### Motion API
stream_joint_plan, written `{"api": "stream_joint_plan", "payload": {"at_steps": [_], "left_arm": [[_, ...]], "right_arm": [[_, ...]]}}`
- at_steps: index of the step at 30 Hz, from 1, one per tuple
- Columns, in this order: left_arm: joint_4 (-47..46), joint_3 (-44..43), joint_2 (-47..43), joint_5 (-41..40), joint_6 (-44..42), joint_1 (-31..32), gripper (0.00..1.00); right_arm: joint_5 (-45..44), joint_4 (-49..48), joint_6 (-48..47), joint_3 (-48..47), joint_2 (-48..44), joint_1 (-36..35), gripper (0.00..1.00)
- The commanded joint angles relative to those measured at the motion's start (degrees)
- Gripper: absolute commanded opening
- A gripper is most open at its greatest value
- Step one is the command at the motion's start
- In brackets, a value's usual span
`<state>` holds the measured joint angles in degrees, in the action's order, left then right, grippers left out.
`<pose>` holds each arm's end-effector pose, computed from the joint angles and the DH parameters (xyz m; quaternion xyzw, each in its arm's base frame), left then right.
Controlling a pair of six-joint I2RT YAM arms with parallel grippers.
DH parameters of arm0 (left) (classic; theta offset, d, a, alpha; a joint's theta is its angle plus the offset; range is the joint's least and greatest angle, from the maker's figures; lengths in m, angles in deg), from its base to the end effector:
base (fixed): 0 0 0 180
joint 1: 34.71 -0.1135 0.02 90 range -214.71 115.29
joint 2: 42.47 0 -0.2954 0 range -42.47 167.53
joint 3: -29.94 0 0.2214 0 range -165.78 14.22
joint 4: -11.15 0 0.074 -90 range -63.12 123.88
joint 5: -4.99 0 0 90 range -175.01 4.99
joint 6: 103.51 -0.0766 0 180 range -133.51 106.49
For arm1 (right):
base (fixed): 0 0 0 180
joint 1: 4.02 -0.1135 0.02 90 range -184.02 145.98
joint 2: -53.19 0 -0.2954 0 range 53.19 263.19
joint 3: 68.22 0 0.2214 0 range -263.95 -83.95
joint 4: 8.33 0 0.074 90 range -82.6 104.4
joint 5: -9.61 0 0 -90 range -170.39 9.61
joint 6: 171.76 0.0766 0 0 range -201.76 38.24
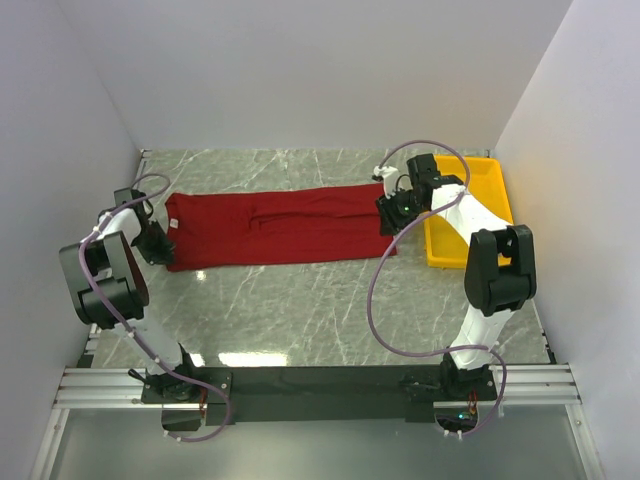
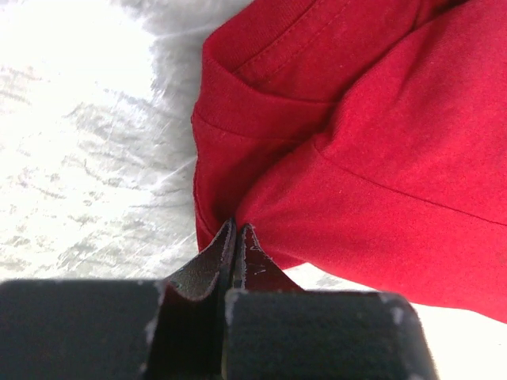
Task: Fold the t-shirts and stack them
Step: Fold the tshirt
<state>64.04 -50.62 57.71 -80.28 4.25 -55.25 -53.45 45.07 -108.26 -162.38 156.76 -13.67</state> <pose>0.3074 0.1084 0.1865 -0.3180 0.9349 -0.0371 0.1529 0.3617 0.0967 0.2379 -0.3453 0.8816 0.1905 0.2593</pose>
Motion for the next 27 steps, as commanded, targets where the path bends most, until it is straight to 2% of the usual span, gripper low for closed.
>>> {"api": "stream_joint_plan", "payload": {"at_steps": [1,7,10,11,13,14,18,20,22,27], "left_arm": [[2.5,-0.3,1.0,-3.8,1.0,-1.0,0.01],[2.6,1.2,-0.2,-6.2,2.5,-2.6,0.01],[2.7,1.6,-1.7,-6.4,3.2,-3.5,0.15],[2.9,1.4,-3.0,-6.5,3.5,-3.8,0.25],[2.8,1.0,-5.3,-5.5,4.3,-4.0,0.36],[3.0,0.1,-7.8,-5.3,4.6,-4.1,0.45],[2.3,-3.7,-13.1,-2.6,5.7,-4.2,0.59],[-1.7,-4.7,-14.5,-0.1,6.8,-4.2,0.64],[-4.9,-5.2,-13.7,4.9,8.6,-4.2,0.64],[-10.5,-13.3,0.3,12.0,14.3,-3.9,0.60]], "right_arm": [[0.1,-0.8,-3.8,-2.2,0.2,0.6,0.45],[0.6,-0.3,-8.9,-5.7,1.2,0.7,0.45],[1.3,0.2,-10.9,-8.9,2.9,0.8,0.46],[1.9,0.3,-11.3,-9.9,3.5,0.8,0.46],[2.9,0.9,-12.2,-13.1,5.4,0.8,0.46],[4.0,1.1,-12.3,-14.4,6.0,0.8,0.46],[6.7,3.0,-12.3,-20.6,9.5,0.5,0.47],[7.1,3.0,-12.0,-22.6,10.5,0.3,0.47],[7.7,2.7,-11.4,-23.1,10.8,0.0,0.47],[9.4,0.8,-8.8,-20.1,9.4,-0.1,0.47]]}}
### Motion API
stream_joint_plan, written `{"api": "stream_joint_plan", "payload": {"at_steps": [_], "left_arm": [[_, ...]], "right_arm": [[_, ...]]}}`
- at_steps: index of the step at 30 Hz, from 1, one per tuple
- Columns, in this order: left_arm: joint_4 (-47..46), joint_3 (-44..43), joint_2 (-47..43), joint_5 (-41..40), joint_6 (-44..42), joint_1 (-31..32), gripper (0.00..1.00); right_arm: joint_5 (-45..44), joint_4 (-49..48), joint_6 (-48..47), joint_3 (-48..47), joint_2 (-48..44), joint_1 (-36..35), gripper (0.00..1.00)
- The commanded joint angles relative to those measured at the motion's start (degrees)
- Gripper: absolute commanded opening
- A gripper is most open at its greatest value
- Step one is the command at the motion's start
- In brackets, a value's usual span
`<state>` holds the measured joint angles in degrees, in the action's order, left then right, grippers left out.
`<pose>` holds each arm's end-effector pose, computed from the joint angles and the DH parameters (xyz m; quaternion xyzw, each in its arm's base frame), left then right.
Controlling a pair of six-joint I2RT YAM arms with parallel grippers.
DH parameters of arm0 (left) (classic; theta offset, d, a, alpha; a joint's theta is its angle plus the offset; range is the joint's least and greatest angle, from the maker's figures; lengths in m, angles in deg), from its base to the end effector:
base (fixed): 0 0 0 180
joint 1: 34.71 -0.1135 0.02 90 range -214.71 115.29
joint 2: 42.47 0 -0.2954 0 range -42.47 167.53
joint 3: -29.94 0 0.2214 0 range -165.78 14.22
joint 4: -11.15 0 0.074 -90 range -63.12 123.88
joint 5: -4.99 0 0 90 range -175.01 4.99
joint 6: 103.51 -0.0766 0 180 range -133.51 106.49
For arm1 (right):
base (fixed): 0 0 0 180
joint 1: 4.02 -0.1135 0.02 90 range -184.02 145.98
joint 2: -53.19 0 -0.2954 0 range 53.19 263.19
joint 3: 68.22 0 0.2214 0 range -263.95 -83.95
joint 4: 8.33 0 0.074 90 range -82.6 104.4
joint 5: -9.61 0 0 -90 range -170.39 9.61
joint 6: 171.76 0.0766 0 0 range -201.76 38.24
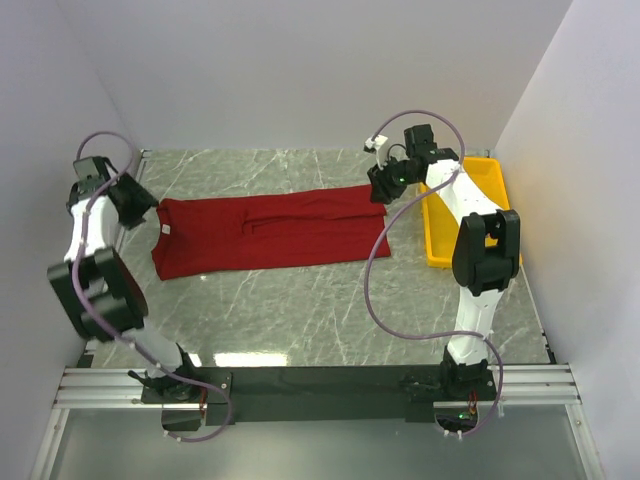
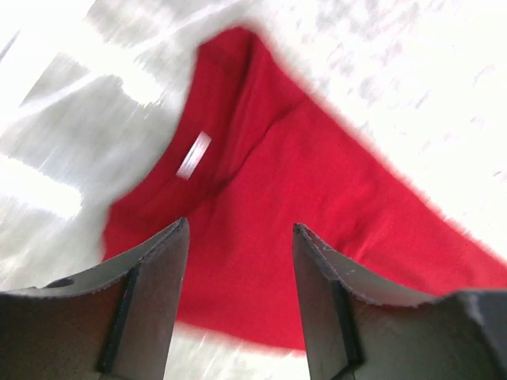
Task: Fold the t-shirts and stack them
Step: Fold the tshirt
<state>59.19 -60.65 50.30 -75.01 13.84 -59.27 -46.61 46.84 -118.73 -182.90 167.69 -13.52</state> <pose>0.3249 0.1338 0.2853 -0.3833 0.8553 -0.0902 0.3368 0.4298 0.1151 0.2702 -0.4403 0.8041 0.2008 0.3454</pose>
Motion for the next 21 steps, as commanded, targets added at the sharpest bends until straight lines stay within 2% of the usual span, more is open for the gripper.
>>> {"api": "stream_joint_plan", "payload": {"at_steps": [1,4,7,21], "left_arm": [[-6.2,-5.9,9.8,8.0,5.5,0.2,0.60],[-5.9,-12.5,19.3,9.7,7.0,1.4,0.57],[-3.1,-18.7,25.0,9.0,6.5,2.8,0.55],[5.5,-28.7,34.7,-0.1,6.4,4.2,0.47]], "right_arm": [[3.0,-1.5,2.1,1.1,-2.0,-0.3,0.47],[3.4,-2.6,3.0,4.0,-3.7,-0.3,0.47],[3.3,-3.6,3.7,6.7,-5.2,-0.3,0.47],[3.3,-3.8,4.6,9.2,-6.3,-0.2,0.47]]}}
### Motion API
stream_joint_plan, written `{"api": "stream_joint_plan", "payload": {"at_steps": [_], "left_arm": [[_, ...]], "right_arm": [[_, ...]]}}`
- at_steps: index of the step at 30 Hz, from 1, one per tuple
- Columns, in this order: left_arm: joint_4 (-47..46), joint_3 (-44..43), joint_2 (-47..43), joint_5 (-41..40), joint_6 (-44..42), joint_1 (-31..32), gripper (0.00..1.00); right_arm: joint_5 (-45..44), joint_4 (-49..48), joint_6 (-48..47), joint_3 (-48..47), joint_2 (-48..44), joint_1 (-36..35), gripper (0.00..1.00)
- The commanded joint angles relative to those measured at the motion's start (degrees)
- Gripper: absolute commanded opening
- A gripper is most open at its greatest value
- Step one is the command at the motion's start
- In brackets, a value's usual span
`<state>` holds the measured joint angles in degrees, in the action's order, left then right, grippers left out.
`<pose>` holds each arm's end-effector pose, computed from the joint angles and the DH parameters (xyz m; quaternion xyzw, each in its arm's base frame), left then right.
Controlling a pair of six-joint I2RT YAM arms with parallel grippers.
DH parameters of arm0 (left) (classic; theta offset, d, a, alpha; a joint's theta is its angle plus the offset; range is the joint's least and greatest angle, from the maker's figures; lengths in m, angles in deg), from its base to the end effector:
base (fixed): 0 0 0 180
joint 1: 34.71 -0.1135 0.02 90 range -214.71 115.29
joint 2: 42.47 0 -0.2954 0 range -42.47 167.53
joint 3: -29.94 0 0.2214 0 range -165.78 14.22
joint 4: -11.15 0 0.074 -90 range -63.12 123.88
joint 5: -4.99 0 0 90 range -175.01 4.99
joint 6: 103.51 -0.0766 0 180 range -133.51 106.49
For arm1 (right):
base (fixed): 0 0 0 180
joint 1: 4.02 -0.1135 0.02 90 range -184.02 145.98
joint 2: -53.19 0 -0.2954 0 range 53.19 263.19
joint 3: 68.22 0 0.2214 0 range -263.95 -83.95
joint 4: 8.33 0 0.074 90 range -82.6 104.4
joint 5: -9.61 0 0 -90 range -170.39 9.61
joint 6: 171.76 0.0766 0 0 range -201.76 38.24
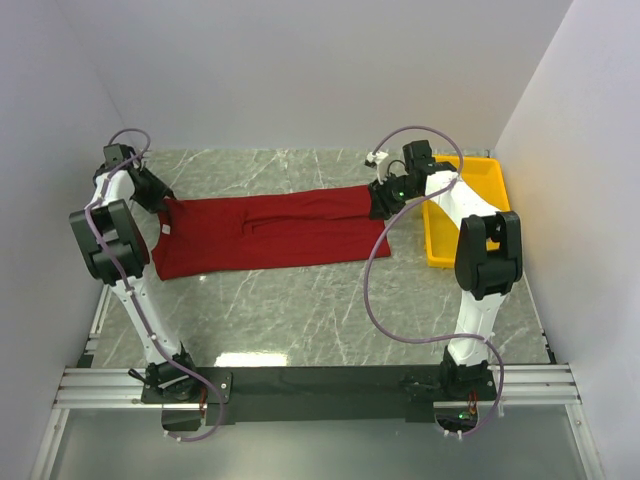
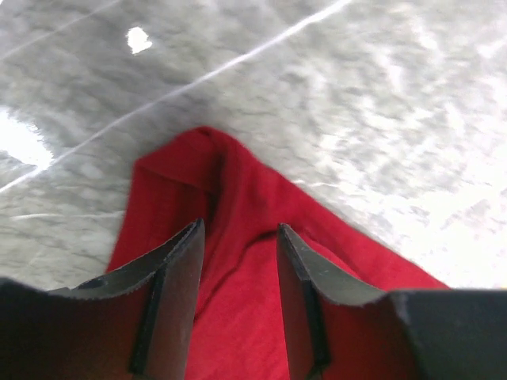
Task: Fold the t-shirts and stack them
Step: Fold the tshirt
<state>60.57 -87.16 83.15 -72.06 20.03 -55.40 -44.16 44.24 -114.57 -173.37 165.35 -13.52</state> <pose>0.4644 0.1570 0.1948 -0.4075 0.8642 -0.1384 0.2605 0.4067 0.1140 0.2430 -0.4071 0.8259 0.2435 0.3048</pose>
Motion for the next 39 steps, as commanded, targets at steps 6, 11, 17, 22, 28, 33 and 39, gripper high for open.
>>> {"api": "stream_joint_plan", "payload": {"at_steps": [6,11,17,22,28,33,39], "left_arm": [[3.8,-1.9,2.3,-5.0,0.1,0.8,0.46],[3.1,-4.3,4.9,-3.7,-0.3,0.9,0.31],[3.6,-8.8,8.6,-2.8,-2.0,0.9,0.01],[3.9,-17.1,12.4,-2.3,-2.9,1.0,0.01],[1.3,-30.0,19.9,1.9,1.3,1.2,0.01],[-4.9,-37.4,25.3,5.7,10.9,1.2,0.03],[-10.2,-30.3,18.2,3.0,10.9,1.4,0.43]], "right_arm": [[0.9,-0.9,0.7,-1.4,-3.4,0.2,0.47],[1.1,-0.6,0.8,-1.5,-3.5,0.3,0.47],[1.1,-0.8,1.0,-0.1,-4.5,0.5,0.47],[0.6,-0.2,0.3,0.0,-4.3,0.7,0.47],[0.2,0.7,0.3,-1.8,-3.1,0.6,0.47],[0.6,1.0,0.6,-3.9,-1.8,0.4,0.47],[5.0,8.1,-18.0,-3.3,-2.0,-3.6,0.50]]}}
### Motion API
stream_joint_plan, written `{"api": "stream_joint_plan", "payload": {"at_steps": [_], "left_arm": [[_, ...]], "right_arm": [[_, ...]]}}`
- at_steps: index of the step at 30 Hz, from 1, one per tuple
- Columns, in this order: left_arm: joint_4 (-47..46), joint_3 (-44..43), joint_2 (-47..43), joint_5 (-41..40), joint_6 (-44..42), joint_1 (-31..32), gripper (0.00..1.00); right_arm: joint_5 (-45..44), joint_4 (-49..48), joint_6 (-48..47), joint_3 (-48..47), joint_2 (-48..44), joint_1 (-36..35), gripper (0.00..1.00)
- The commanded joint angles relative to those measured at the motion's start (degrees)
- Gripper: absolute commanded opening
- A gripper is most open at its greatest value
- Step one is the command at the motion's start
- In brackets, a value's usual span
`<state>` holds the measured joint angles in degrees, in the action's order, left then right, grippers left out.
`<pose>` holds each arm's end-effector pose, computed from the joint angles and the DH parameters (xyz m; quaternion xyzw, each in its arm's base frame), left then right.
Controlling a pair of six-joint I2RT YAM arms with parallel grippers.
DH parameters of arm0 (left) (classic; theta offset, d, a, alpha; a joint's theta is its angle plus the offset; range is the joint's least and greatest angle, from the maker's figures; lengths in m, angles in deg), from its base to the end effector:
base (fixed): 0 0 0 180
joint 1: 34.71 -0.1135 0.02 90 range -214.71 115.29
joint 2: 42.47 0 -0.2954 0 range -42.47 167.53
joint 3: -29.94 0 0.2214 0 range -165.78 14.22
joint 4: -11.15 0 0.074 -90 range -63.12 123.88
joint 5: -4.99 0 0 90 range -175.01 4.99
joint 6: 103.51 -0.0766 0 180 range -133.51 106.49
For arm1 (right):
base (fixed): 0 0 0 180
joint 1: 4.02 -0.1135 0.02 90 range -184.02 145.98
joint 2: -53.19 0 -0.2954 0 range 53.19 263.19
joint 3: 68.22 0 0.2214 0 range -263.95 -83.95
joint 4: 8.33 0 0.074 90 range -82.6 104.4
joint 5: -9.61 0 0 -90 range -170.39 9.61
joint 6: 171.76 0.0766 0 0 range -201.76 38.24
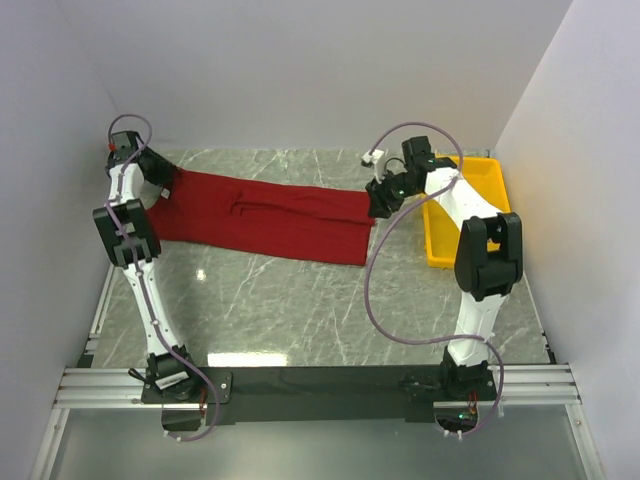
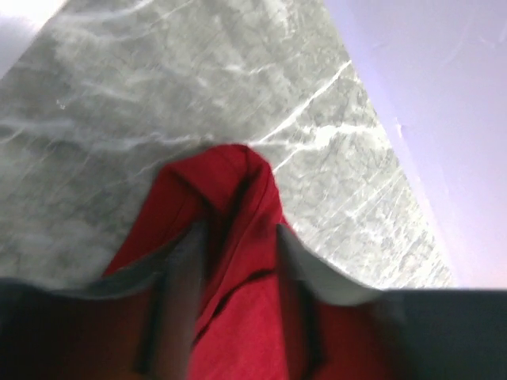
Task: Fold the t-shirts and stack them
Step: Fold the tshirt
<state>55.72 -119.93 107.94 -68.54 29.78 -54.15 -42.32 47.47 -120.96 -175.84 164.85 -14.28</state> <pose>0.5752 0.1800 0.1528 -0.4294 0.8095 -0.2076 0.3424 0.4023 0.1208 0.2563 -0.4589 0.7936 0.2435 0.3168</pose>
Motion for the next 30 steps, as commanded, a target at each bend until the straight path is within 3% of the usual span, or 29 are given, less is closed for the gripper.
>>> {"api": "stream_joint_plan", "payload": {"at_steps": [1,5,12,16,18,24,30], "left_arm": [[-5.1,3.7,-10.3,-1.6,0.1,0.2,0.48],[-4.2,10.9,-20.0,-5.1,-7.8,0.2,0.57],[-5.1,32.3,-44.8,-11.4,-15.9,0.2,0.66],[-10.5,48.2,-62.0,-16.3,-16.5,-0.7,0.91],[-11.4,54.3,-67.3,-16.3,-15.7,-1.7,0.97],[-5.9,63.7,-81.7,-12.8,-14.7,-5.5,0.97],[-4.5,71.7,-87.8,-10.0,-12.8,-5.6,0.97]], "right_arm": [[3.2,5.4,-14.6,0.0,-2.0,-4.0,0.50],[0.7,6.2,-25.8,6.0,-5.2,-10.4,0.52],[-10.2,-5.0,-22.1,16.7,-8.0,-21.9,0.53],[-17.4,-11.8,-17.2,20.9,-8.6,-25.1,0.54],[-20.7,-14.7,-15.4,22.1,-8.5,-25.9,0.54],[-26.5,-17.7,-12.8,22.9,-6.9,-26.8,0.54],[-29.4,-19.2,-12.4,24.7,-6.5,-28.0,0.52]]}}
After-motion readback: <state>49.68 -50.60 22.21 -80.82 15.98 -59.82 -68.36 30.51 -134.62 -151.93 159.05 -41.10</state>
